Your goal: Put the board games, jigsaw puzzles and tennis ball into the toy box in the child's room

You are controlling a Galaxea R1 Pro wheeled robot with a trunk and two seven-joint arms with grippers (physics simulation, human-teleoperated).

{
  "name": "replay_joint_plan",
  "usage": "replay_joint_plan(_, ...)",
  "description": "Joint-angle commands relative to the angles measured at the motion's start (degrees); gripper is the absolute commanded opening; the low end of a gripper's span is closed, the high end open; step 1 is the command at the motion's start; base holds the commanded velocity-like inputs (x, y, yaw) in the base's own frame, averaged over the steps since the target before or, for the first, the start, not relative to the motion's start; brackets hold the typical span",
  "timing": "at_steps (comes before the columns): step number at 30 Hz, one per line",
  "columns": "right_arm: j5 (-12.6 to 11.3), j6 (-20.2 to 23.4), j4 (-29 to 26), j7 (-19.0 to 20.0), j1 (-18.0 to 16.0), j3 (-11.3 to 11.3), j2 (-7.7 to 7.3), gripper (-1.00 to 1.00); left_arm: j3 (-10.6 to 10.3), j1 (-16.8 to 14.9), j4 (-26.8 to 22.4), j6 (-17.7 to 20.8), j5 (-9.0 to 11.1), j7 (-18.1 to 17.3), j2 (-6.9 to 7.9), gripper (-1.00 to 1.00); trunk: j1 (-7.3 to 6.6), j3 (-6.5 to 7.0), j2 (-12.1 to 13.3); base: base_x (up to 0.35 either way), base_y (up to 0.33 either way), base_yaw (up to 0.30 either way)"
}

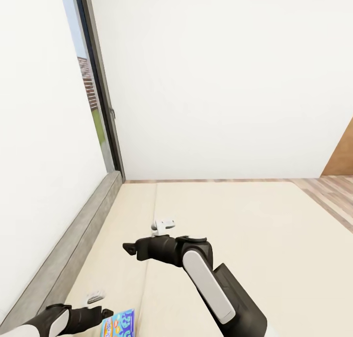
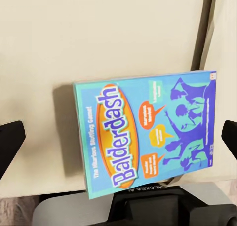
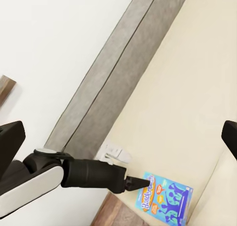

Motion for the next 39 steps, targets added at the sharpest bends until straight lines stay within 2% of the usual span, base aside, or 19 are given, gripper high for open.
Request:
replay_joint_plan(1,-0.59,0.10,-0.05,-0.60,-0.05,0.04,0.01,1.00,-0.38,0.06,-0.08,0.44,0.61,-0.06,0.05,1.00,0.23,-0.25,-0.46,0.000,0.000,0.000)
replay_joint_plan(11,-0.55,0.03,-0.05,-0.60,-0.05,0.09,0.01,1.00,-0.38,0.45,-0.07,0.70,0.61,-0.19,0.16,1.00,2.42,-2.04,-4.47,0.000,0.000,0.000)
replay_joint_plan(39,-0.47,-0.07,-0.02,-0.69,-0.05,0.09,0.01,1.00,-0.46,0.69,-0.07,0.65,0.54,-0.33,-0.07,1.00,2.42,-2.04,-4.47,0.000,0.000,0.000)
